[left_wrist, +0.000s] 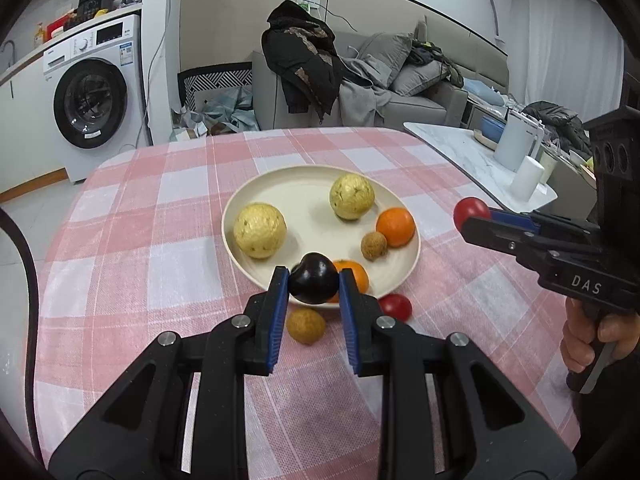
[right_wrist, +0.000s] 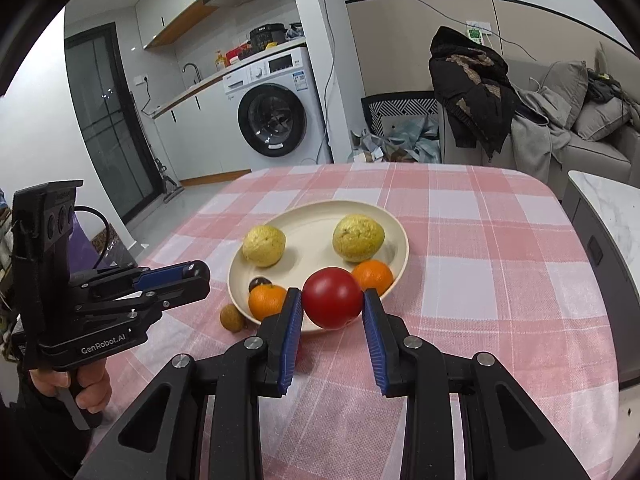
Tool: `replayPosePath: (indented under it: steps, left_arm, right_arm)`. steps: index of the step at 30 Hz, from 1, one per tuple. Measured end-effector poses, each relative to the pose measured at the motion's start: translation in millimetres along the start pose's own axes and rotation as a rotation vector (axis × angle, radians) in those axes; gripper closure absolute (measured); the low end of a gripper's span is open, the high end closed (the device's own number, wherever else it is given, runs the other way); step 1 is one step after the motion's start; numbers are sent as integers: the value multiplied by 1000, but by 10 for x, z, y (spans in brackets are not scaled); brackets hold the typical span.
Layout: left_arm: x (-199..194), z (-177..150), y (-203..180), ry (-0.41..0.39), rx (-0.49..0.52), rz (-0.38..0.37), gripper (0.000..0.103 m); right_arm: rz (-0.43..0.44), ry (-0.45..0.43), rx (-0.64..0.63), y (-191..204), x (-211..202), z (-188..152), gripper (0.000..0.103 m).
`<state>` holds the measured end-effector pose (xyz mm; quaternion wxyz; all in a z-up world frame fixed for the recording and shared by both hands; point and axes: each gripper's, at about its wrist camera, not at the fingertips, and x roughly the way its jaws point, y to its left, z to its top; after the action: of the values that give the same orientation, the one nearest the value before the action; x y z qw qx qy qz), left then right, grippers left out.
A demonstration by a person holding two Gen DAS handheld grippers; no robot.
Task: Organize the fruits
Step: 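Carry the tomato and plum onto the cream plate and open both tools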
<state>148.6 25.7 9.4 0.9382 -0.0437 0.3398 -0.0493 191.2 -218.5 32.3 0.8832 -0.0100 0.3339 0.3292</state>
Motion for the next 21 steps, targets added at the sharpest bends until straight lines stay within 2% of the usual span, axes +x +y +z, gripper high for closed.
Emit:
replayPosePath:
  steps: [8,21]
  left_arm:
    - [16,191,26,-36,-16,8,81]
    - [291,285,15,-26,-41,12,81]
  right_arm:
    - [10,-34,34,-27,18,134,72]
    - [23,-9,23,49,268,201,72]
